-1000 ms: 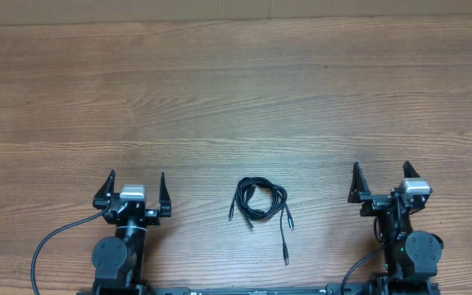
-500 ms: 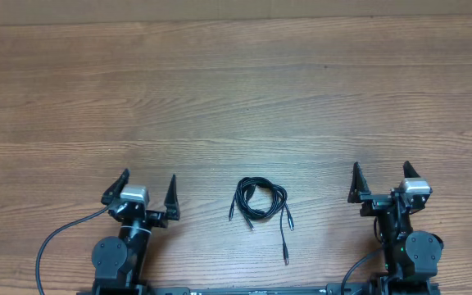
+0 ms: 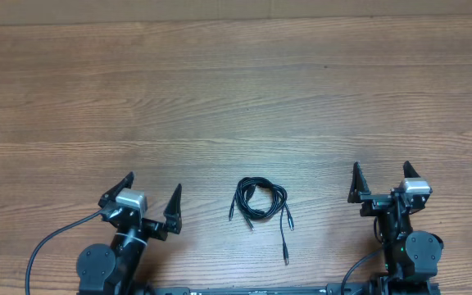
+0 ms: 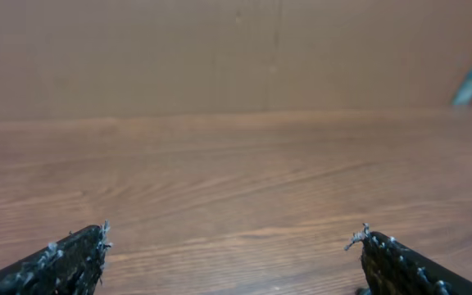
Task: Untangle cables
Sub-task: 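Move the left gripper forward over the black cable coil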
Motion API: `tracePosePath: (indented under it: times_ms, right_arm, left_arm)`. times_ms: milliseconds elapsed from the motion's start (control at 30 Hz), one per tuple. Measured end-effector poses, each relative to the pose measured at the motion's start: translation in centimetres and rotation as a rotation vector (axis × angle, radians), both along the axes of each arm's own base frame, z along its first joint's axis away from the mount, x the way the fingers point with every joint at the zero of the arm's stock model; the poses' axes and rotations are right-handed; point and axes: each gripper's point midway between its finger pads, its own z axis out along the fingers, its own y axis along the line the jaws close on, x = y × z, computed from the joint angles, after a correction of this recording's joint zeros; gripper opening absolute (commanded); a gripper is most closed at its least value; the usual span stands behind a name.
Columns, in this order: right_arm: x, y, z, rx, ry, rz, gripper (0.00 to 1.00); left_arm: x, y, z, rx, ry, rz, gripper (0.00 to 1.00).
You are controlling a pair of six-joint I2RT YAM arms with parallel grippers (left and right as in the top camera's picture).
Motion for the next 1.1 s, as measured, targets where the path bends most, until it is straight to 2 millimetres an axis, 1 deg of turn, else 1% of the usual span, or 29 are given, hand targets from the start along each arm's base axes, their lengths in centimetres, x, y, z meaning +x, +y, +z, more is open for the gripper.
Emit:
tracePosePath:
  times_ms: [133, 267, 467, 567, 733, 833, 933, 1033, 1100]
  right_arm:
    - [0.0, 0.0, 0.0, 0.000, 0.001, 0.000, 1.00]
    - [0.0, 0.0, 0.0, 0.000, 0.000, 0.000, 1.00]
    - [0.0, 0.0, 0.0, 0.000, 0.000, 0.000, 1.00]
    - [0.0, 0.0, 0.0, 0.000, 0.000, 0.000, 1.00]
    - [0.0, 0.0, 0.0, -0.001, 0.001, 0.000, 1.00]
    - [0.0, 0.0, 0.0, 0.000, 0.000, 0.000, 1.00]
    - [0.0, 0.0, 0.0, 0.000, 0.000, 0.000, 1.00]
    - [0.0, 0.0, 0.0, 0.000, 0.000, 0.000, 1.00]
    - [0.0, 0.0, 0.0, 0.000, 0.000, 0.000, 1.00]
  left_arm:
    - [-0.8, -0.5, 0.8, -0.004, 0.031, -0.035, 1.00]
    - [-1.2, -0.8, 2.1, -0.005, 0.080, -0.052, 1.00]
    - [-1.0, -1.4, 4.5, -0.009, 0.188, -0.085, 1.00]
    - [-0.8, -1.8, 4.9, -0.008, 0.280, -0.108, 1.00]
    - [-0.4, -2.2, 4.2, 0.002, 0.527, -0.138, 1.00]
    - [0.3, -2.7, 3.7, -0.011, 0.658, -0.165, 1.00]
    - [1.0, -4.1, 2.9, -0.057, 0.748, -0.240, 1.00]
    - [0.9, -5.5, 1.4, -0.120, 0.865, -0.319, 1.00]
    - [1.2, -6.2, 0.4, -0.158, 0.931, -0.356, 1.00]
